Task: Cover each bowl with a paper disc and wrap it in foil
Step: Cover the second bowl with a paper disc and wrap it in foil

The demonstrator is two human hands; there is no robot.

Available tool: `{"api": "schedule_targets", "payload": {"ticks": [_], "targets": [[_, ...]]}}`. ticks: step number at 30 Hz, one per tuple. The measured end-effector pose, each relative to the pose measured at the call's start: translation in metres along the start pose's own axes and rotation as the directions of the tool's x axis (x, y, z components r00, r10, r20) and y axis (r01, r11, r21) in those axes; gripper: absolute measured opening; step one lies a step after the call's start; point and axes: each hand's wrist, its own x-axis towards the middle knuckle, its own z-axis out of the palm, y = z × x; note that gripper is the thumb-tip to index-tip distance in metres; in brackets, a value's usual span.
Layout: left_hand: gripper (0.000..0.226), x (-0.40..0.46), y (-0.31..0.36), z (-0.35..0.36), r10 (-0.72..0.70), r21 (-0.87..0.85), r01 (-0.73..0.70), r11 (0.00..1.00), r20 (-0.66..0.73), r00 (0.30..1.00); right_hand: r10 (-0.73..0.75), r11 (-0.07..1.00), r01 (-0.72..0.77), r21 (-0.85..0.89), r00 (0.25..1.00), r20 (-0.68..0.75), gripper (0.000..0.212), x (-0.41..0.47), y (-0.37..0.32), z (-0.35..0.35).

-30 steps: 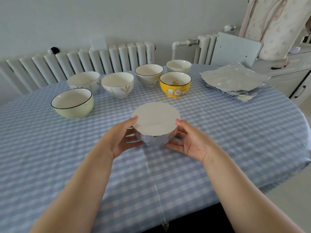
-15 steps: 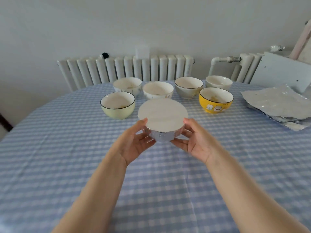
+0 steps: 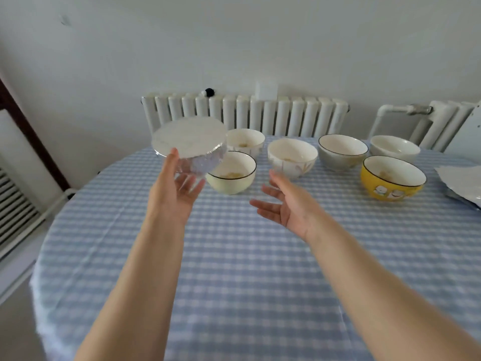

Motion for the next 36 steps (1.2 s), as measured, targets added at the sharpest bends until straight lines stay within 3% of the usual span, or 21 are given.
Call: {"api": "schedule_targets", "payload": {"ticks": [8,10,13,15,20,25,32,36], "targets": [[0.034,0.08,0.019,-0.021,0.067,0.068,-0.049,0.996,-0.282,0.957,0.023,0.998,-0.029,-0.058,0.994,-0.111,0.01,0.031,0.019,0.015],[0.044,0.088,0.017,-0.021,0.058,0.094,-0.027,0.995,-0.344,0.937,0.034,0.997,-0.042,-0.063,0.992,-0.125,0.017,0.042,0.021,0.022],[0.077,0.098,0.015,-0.021,0.056,0.142,0.009,0.99,-0.448,0.892,0.057,0.996,-0.064,-0.057,0.991,-0.121,0.043,0.057,0.025,0.029],[0.083,0.099,0.012,-0.019,0.058,0.148,0.017,0.989,-0.485,0.873,0.074,0.997,-0.076,-0.014,0.993,-0.095,0.059,0.067,0.025,0.033],[0.087,0.103,0.003,-0.021,0.054,0.207,0.062,0.976,-0.51,0.859,0.074,0.99,-0.062,0.127,0.993,-0.092,0.071,0.088,0.028,0.042],[0.092,0.1,-0.001,-0.022,0.029,0.193,0.088,0.977,-0.533,0.846,0.034,0.985,-0.018,0.171,0.995,-0.092,0.052,0.094,0.035,0.05],[0.088,0.078,-0.014,-0.017,0.034,0.258,0.113,0.959,-0.505,0.862,0.009,0.974,0.014,0.226,0.995,-0.104,0.048,0.096,0.038,0.053],[0.068,0.059,-0.029,-0.004,0.048,0.284,0.097,0.954,-0.464,0.885,0.004,0.973,0.021,0.232,0.994,-0.108,0.035,0.084,0.04,0.043]]}}
